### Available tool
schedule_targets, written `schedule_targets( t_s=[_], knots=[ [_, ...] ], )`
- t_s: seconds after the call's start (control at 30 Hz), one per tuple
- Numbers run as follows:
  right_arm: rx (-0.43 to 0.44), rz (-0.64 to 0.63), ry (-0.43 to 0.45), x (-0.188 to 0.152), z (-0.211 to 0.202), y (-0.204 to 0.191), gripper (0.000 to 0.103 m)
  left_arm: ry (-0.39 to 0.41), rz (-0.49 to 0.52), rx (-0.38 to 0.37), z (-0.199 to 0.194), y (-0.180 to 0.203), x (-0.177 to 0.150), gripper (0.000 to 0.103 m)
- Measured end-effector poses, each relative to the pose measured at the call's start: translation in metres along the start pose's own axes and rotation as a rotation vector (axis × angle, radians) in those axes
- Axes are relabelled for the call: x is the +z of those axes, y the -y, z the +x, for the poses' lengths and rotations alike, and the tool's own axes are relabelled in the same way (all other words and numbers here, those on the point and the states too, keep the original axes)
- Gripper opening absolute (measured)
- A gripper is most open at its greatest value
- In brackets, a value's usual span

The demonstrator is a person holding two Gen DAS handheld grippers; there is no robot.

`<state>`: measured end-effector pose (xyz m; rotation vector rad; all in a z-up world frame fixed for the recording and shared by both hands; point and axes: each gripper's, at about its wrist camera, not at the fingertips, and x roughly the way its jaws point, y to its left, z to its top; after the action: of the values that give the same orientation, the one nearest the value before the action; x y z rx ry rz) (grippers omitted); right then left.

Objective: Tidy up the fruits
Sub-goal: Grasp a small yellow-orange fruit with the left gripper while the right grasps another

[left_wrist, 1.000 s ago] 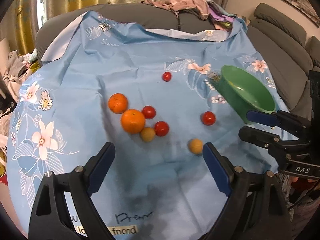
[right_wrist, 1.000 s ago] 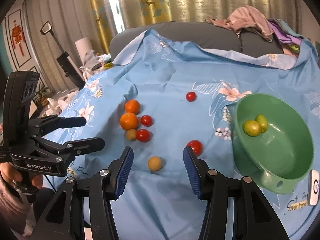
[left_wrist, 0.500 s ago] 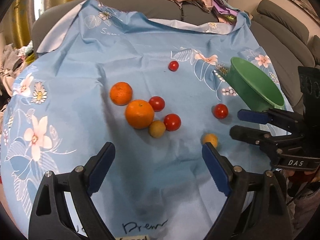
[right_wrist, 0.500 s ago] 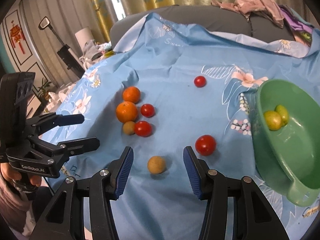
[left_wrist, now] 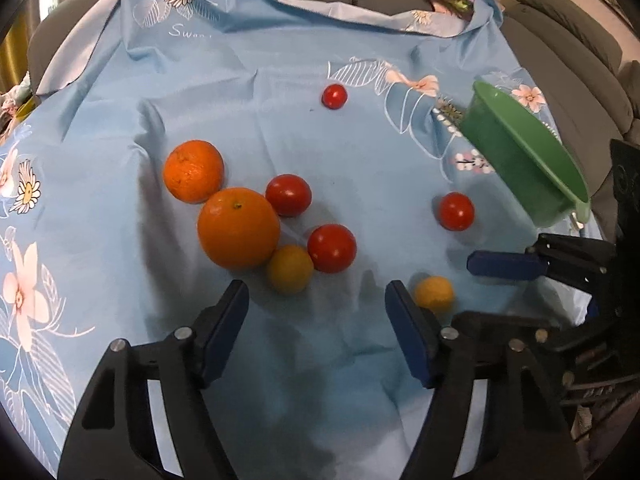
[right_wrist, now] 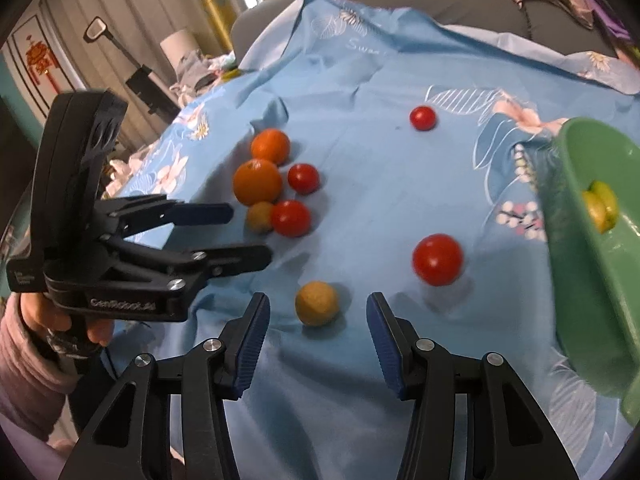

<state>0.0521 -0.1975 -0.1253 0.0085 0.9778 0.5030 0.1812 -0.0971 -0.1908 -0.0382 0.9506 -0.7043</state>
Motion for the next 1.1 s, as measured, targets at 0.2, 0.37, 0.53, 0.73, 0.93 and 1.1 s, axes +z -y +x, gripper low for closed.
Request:
schedule_targets(
  t_s=[0.2, 0.37, 0.53, 0.73, 0.93, 1.1],
  knots=[
    [0.005, 0.004, -0.026, 0.0, 0.012, 0.001, 0.051, 0.004, 0.011, 0.032, 0.008, 0.0, 0.006, 0.059],
    [0.011, 0.005, -0.026, -0.001, 0.014, 0.003, 0.044, 0.005, 0.032, 0.026, 0.01, -0.002, 0.011, 0.045],
    [0.009, 0.004, -0.025, -0.001, 0.016, 0.002, 0.039, 0.011, 0.077, 0.021, 0.013, 0.001, 0.014, 0.034],
    [0.019, 0.011, -0.02, 0.0, 0.018, 0.003, 0.03, 0.013, 0.092, -0.012, 0.015, 0.001, 0.02, 0.026],
    [0.013, 0.012, -0.014, -0.001, 0.018, 0.002, 0.029, 0.025, 0.086, -0.02, 0.011, 0.001, 0.019, 0.026],
    [0.006, 0.027, -0.001, 0.002, 0.015, 0.003, 0.029, 0.053, 0.073, -0.054, -0.004, 0.001, 0.016, 0.026]
  ],
)
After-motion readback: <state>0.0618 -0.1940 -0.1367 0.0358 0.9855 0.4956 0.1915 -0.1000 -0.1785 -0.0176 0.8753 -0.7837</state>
